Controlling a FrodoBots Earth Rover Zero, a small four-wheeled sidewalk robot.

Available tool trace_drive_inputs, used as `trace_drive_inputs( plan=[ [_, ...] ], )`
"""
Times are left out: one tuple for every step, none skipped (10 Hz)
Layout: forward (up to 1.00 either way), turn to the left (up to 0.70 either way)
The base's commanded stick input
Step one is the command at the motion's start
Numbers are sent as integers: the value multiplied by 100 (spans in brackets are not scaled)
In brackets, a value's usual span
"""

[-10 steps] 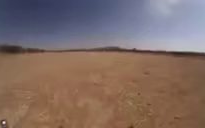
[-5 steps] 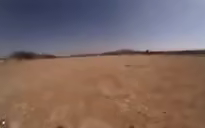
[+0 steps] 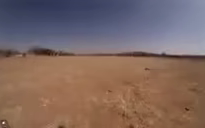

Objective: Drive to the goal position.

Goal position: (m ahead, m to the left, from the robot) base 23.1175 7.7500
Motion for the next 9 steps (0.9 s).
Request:
trace_drive_inputs(
  plan=[
    [100, 27],
    [100, 27],
    [100, 27],
    [100, 27],
    [100, 27],
    [100, 27],
    [100, 27],
    [100, 27],
    [100, 27]
  ],
)
